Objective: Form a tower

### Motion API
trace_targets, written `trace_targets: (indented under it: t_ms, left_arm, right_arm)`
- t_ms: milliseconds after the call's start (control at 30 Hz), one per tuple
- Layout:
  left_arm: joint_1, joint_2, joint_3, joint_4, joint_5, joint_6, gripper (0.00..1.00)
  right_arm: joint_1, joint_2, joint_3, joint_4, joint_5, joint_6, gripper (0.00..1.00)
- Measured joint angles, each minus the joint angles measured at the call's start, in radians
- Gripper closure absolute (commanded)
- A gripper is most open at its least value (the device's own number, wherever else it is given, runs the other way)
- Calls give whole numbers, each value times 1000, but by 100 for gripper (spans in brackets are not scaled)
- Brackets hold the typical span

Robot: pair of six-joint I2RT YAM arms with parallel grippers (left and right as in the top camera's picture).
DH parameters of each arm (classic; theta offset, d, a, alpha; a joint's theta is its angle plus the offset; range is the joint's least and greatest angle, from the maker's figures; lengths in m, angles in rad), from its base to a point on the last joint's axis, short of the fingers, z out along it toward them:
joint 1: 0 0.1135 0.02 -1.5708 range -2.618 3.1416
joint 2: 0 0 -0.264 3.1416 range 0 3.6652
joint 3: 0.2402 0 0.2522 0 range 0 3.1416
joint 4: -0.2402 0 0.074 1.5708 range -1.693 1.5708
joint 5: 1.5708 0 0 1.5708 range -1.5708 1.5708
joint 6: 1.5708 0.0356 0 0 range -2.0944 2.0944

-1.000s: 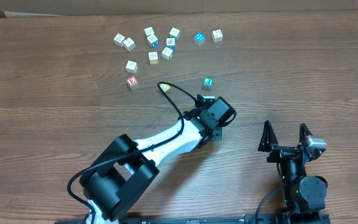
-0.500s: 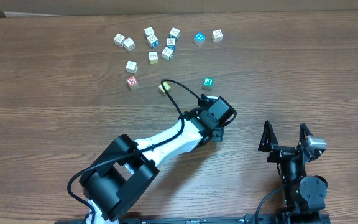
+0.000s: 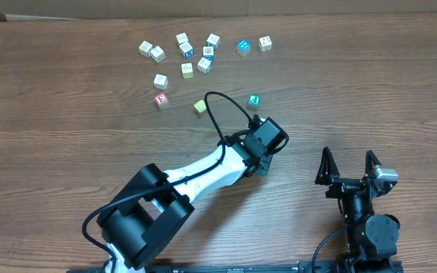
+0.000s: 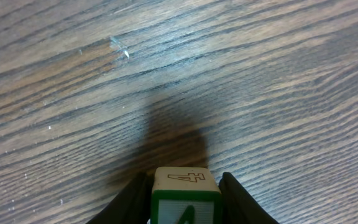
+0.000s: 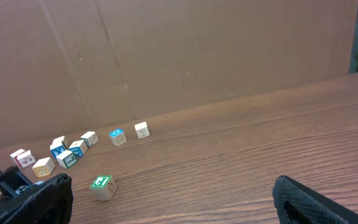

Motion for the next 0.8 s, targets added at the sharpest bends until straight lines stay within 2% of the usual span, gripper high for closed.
trace_targets:
  t_ms: [300,400,467,533,633,800]
  left_arm:
    - [0,0,0,-12,-6,-201,68]
    - [0,1,0,-20,-6,-244,63]
    - [0,1,0,-20,-7,-264,54]
    - [0,1,0,-21,-8,-279,53]
    - [0,1,0,-22,-8,-293,68]
    - [0,1,0,-22,-12,-288,78]
  right_arm:
    - [0,0,0,0,0,0,0]
    - [0,0,0,0,0,0,0]
    - [0,0,0,0,0,0,0]
    - [0,0,0,0,0,0,0]
    - [0,0,0,0,0,0,0]
    - [0,0,0,-1,0,0,0]
